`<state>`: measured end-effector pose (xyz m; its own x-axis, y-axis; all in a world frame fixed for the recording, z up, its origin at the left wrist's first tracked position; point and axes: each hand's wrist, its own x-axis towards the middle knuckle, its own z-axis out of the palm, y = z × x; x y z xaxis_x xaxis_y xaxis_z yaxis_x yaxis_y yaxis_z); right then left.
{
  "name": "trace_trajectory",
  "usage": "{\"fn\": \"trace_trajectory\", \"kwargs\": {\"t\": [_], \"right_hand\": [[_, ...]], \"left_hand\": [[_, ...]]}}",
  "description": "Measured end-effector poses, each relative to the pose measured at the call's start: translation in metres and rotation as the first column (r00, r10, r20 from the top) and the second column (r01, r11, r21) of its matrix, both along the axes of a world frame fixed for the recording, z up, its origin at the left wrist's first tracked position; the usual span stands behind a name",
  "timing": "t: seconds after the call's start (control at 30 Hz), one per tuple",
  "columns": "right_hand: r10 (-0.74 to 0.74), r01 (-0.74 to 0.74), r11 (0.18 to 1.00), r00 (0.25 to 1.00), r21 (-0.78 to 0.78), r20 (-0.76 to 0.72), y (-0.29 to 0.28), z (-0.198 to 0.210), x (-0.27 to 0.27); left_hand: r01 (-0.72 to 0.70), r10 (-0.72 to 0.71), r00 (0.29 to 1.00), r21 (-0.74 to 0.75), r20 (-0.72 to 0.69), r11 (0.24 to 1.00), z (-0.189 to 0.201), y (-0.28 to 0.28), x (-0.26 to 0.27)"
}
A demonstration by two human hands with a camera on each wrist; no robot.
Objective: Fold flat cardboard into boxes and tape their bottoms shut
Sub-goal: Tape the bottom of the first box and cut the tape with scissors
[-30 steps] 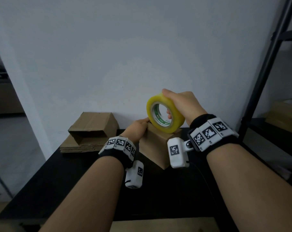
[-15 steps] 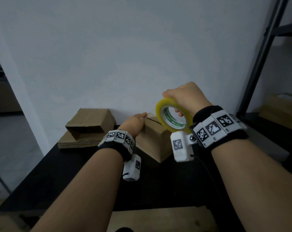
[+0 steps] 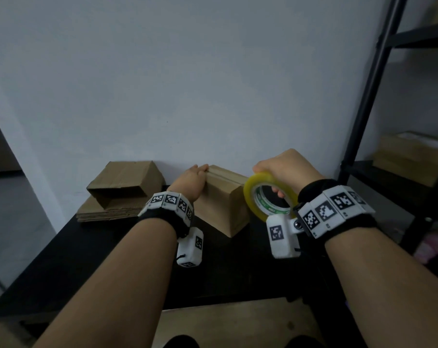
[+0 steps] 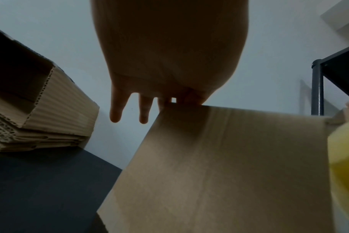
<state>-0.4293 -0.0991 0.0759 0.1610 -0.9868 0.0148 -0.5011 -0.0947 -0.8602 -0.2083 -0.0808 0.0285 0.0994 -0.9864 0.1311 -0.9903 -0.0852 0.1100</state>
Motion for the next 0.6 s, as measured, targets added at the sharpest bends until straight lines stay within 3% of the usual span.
{"fn": "trace_trajectory", "kwargs": {"t": [0.27, 0.43, 0.6], "right_hand": [[-0.006, 0.004, 0.999, 0.999, 0.036, 0.038, -0.003, -0.02, -0.003], [0.006, -0.008, 0.997, 1.0, 0.08, 0.026, -0.006, -0.035, 0.0], [0.005, -0.01, 0.996, 0.998, 0.086, 0.061, -0.006, -0.049, 0.008]], "left_hand": [[-0.005, 0.005, 1.0, -0.033, 0.001, 0.999, -0.002, 0.001, -0.002], [-0.027, 0.026, 0.998, -0.005, -0.057, 1.0, -0.004, -0.008, -0.001], [-0.059, 0.049, 0.991, -0.075, -0.125, 0.995, -0.006, -0.012, -0.004]]}}
